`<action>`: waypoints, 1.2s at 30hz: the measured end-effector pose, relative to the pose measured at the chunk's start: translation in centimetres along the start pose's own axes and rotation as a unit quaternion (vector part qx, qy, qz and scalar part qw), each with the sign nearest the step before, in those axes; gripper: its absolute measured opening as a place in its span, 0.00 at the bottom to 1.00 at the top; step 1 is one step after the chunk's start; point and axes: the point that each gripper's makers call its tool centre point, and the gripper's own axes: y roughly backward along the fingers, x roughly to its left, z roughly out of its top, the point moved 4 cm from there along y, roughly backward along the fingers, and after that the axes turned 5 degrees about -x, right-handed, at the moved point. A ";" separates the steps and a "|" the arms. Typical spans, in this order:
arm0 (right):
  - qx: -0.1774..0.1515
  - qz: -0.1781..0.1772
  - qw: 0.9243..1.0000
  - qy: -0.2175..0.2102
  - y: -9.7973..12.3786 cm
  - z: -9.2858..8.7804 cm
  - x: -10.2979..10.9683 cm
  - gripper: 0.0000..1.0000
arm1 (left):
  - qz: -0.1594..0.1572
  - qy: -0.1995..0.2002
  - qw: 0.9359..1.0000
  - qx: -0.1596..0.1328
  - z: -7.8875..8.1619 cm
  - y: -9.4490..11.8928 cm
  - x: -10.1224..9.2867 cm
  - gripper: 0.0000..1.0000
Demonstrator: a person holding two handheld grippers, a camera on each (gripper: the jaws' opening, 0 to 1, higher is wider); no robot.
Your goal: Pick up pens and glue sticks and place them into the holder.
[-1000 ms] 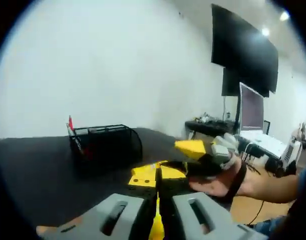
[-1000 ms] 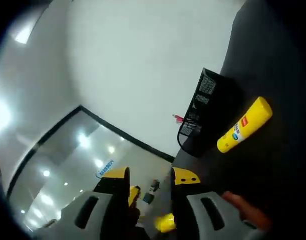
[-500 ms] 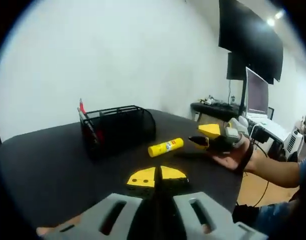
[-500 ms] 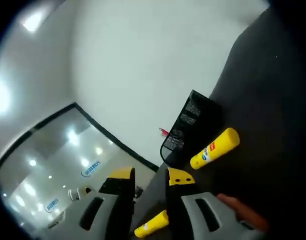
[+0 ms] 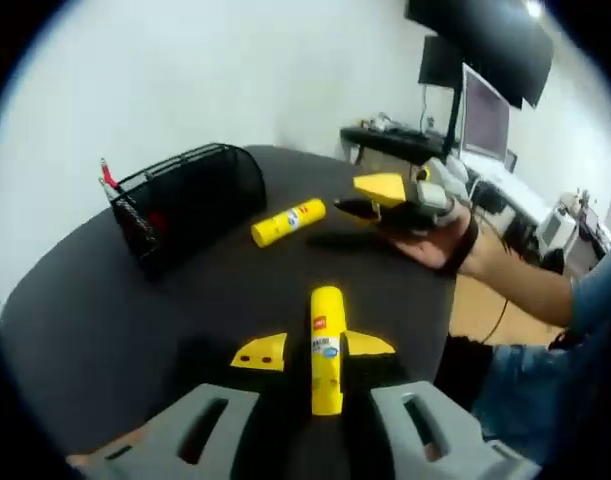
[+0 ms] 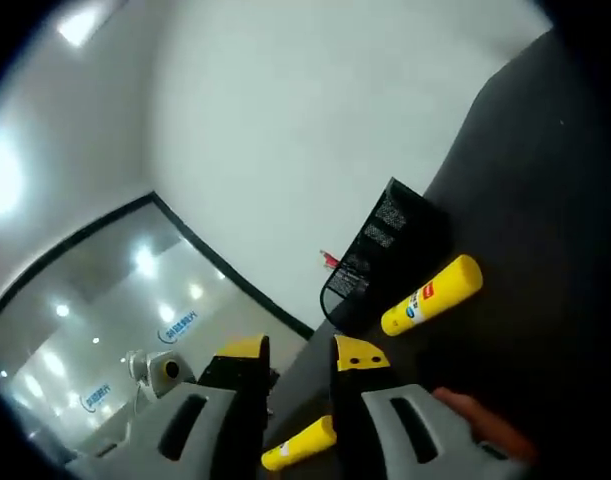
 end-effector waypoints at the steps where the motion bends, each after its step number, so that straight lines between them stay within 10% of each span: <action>1: 0.000 0.000 1.000 -0.001 0.0 0.0 0.0 0.21 | 0.003 -0.011 1.000 0.012 0.1 -0.4 0.4 0.17; 5: 0.001 -0.002 1.000 -0.002 -0.1 0.0 0.0 0.21 | -0.003 -0.026 0.996 0.080 -0.6 -0.9 0.0 0.22; 16: -0.004 0.004 1.000 -0.008 0.0 0.1 0.2 0.21 | -0.033 -0.018 0.990 0.136 -0.8 -2.7 0.4 0.28; 36: -0.004 0.012 1.000 -0.014 0.1 0.1 0.4 0.21 | -0.052 -0.043 0.959 0.277 -1.7 -4.0 0.9 0.20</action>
